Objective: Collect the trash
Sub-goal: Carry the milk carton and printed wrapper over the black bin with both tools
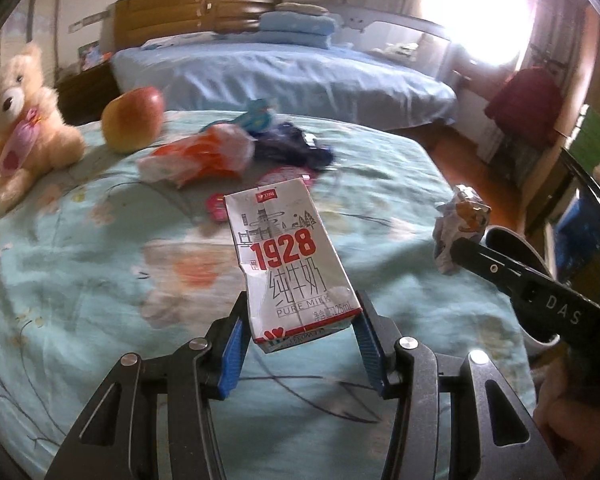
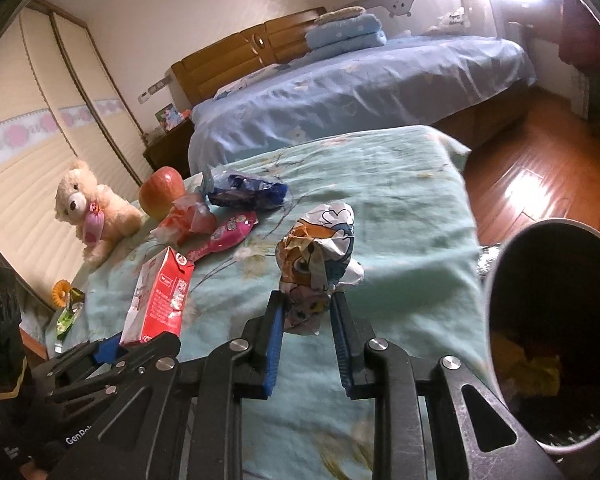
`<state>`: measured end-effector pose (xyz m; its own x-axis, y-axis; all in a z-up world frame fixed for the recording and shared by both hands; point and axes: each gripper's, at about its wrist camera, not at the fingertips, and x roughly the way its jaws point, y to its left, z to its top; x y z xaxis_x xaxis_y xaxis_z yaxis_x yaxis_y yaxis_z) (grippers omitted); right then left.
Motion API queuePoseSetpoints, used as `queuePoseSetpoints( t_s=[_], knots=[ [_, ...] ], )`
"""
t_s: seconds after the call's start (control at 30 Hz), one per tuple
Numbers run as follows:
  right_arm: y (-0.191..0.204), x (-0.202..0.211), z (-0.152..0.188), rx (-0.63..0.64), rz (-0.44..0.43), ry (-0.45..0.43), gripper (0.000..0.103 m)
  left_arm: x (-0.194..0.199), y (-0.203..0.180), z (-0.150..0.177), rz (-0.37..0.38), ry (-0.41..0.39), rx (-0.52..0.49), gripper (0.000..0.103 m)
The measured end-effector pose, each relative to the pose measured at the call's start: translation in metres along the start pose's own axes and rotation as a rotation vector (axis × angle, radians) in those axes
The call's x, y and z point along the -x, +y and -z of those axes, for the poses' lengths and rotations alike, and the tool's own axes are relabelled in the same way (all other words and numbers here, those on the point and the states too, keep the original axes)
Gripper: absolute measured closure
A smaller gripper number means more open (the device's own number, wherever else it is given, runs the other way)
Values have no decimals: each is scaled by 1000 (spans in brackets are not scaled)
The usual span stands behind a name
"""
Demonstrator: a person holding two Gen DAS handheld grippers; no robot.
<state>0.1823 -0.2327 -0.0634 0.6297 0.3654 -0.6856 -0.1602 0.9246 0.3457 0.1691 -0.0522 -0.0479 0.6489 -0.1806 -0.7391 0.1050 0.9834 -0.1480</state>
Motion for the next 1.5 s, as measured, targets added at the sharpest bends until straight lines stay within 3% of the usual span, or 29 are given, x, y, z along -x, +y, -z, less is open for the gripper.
queuePoseSetpoints(
  t_s=[0.57, 1.5],
  knots=[
    [-40, 55, 20, -75, 58, -60, 80, 3, -64, 8, 78, 18, -164, 55],
    [-102, 90, 35, -173, 199, -91, 80, -16, -130, 6, 171, 50, -295, 55]
  ],
)
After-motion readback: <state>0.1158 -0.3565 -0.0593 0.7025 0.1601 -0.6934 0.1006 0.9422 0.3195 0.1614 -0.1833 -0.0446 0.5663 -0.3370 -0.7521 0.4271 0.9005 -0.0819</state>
